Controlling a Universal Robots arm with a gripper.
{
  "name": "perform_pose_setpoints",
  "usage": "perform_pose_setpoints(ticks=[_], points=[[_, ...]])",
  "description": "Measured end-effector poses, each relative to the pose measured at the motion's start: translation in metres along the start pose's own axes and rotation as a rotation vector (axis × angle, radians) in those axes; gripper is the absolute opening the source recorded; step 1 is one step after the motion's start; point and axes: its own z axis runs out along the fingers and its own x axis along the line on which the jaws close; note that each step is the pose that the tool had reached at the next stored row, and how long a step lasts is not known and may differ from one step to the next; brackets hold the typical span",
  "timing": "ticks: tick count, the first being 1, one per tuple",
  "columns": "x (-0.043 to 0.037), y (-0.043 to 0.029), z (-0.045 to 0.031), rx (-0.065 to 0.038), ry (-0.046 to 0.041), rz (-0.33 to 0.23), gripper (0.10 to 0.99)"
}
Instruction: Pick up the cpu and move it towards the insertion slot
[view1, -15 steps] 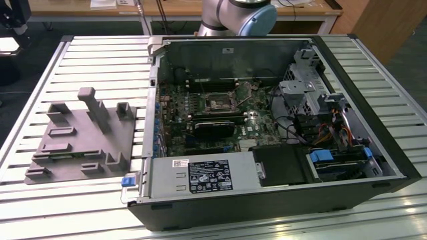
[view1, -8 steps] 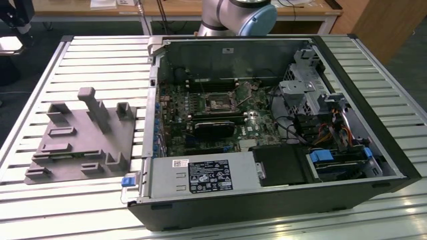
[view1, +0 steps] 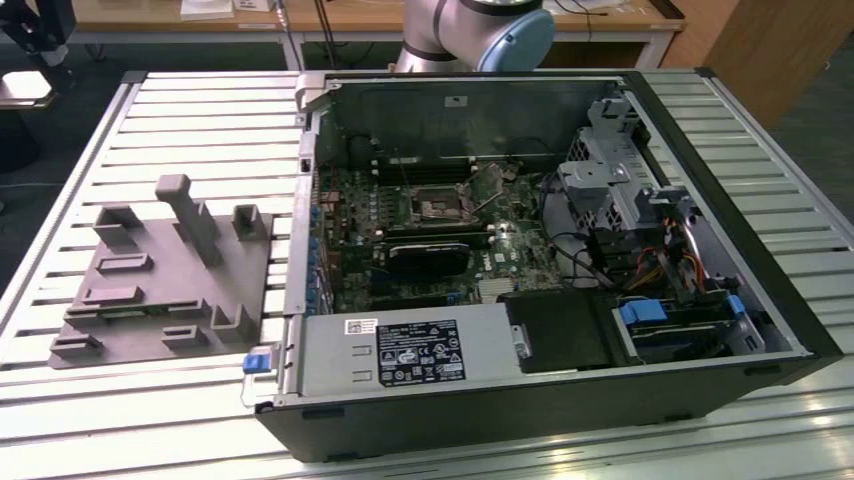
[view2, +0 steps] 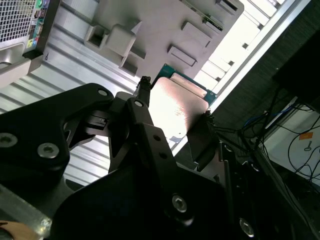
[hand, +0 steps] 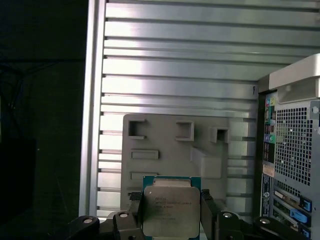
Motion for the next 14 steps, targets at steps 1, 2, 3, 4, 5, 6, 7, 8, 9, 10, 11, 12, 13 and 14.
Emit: perform_pose_setpoints(ticks=[1,2,3,4,5,6,7,8,9,10,11,12,13,14], points=[[-0.0007,0.0000,-0.0002,0.000,0.0001,0.000,0.545],[-0.0014,0.0001,-0.0004,0.000,0.0001,0.000,0.545],[-0.0021,0.0001,-0.0005,0.000,0.0001,0.000,0.545],[-0.0027,0.0002,-0.0007,0.000,0.0002,0.000,0.545],[-0.0035,0.0002,-0.0008,0.000,0.0002,0.000,0.545],[-0.0042,0.0002,-0.0010,0.000,0.0003,0.000,0.545],[-0.0049,0.0003,-0.0011,0.000,0.0003,0.000,0.545],[-0.0056,0.0003,-0.0012,0.000,0.0003,0.000,0.545],[-0.0063,0.0004,-0.0014,0.000,0.0004,0.000,0.545],[-0.0069,0.0004,-0.0015,0.000,0.0004,0.000,0.545],[-0.0076,0.0005,-0.0016,0.000,0.0004,0.000,0.545],[-0.0083,0.0005,-0.0018,0.000,0.0006,0.000,0.545],[-0.0090,0.0006,-0.0019,0.000,0.0006,0.000,0.545],[-0.0097,0.0006,-0.0021,0.000,0.0007,0.000,0.545]])
